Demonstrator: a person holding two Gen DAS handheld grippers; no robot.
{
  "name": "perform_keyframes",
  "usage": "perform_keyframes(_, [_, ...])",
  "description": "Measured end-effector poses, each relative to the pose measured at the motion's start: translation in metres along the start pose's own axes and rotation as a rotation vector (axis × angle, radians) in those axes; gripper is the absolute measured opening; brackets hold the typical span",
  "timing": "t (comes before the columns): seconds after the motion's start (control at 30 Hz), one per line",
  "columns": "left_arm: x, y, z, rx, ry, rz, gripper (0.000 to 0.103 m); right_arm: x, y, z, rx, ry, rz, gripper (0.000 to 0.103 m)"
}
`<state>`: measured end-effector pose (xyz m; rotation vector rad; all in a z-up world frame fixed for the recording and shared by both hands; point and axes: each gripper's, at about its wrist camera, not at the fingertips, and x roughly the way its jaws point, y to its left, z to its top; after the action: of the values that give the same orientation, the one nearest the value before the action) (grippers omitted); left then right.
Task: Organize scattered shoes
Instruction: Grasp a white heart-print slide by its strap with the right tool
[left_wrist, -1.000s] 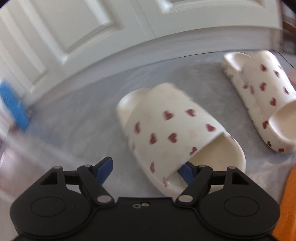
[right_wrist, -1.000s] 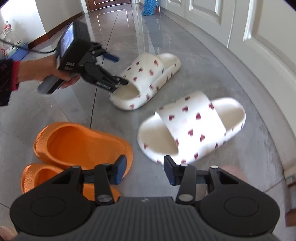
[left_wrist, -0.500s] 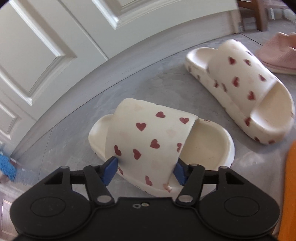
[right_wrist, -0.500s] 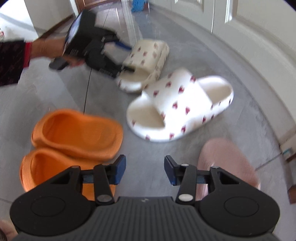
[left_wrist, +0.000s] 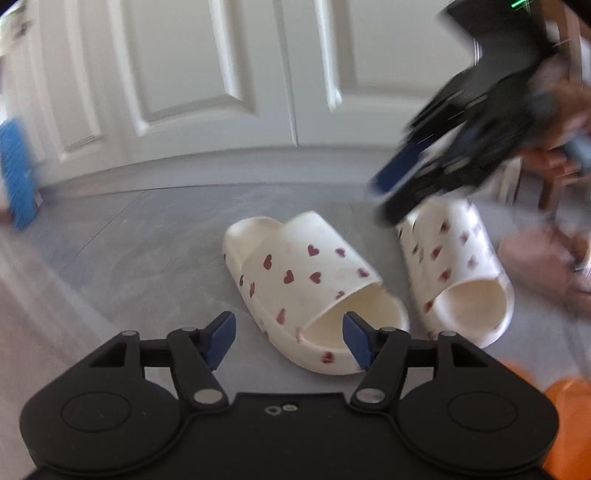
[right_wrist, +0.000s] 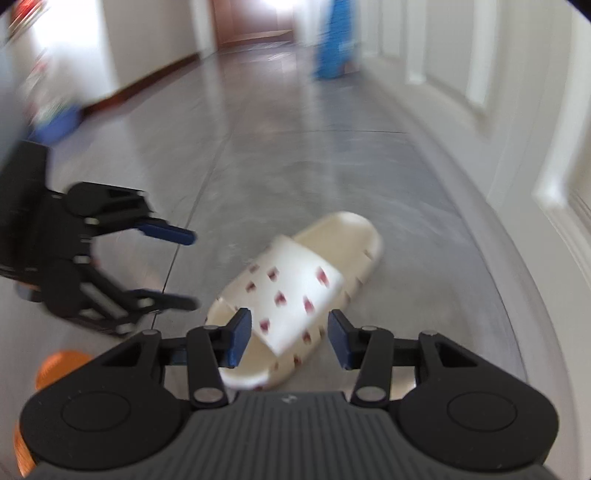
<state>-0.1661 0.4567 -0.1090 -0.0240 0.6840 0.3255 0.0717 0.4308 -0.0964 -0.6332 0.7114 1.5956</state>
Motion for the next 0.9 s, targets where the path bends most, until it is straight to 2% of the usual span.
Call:
perform_keyframes(0.03, [-0.008, -0.001, -0.003, -0.036, -0.011, -0.004, 0.066, 0.012, -0.002, 0.014, -0.059, 0.03, 0.002, 0.056])
perform_keyframes(0.1, [-0.027, -0.006, -0.013, -0.123, -0.033, -0.013, 0.068, 0.024, -0.005, 0.031, -0.124, 0.074, 0.016, 0.058])
perform_keyframes(0.2, [-0.046, -0.016, -0.025, -0.185, -0.042, -0.013, 0.069, 0.046, -0.008, 0.053, -0.213, 0.138, 0.052, 0.065])
perform_keyframes(0.37, [-0.064, -0.027, -0.043, -0.279, -0.012, -0.019, 0.069, 0.088, -0.009, 0.069, -0.285, 0.306, 0.109, 0.065])
perform_keyframes(0.43, [-0.07, -0.031, -0.048, -0.285, 0.001, -0.029, 0.069, 0.091, -0.013, 0.072, -0.252, 0.361, 0.135, 0.065])
perform_keyframes(0.57, [-0.075, -0.031, -0.053, -0.281, 0.004, -0.031, 0.07, 0.086, -0.014, 0.066, -0.228, 0.455, 0.12, 0.066])
perform_keyframes(0.77, [-0.075, -0.023, -0.047, -0.319, -0.032, -0.061, 0.07, 0.076, -0.027, 0.053, 0.008, 0.545, 0.018, 0.068])
perform_keyframes(0.83, [-0.074, -0.021, -0.043, -0.324, -0.045, -0.083, 0.071, 0.071, -0.029, 0.044, 0.053, 0.561, -0.009, 0.068])
perform_keyframes(0.9, [-0.073, -0.021, -0.04, -0.322, -0.047, -0.104, 0.071, 0.067, -0.031, 0.036, 0.087, 0.577, -0.02, 0.074])
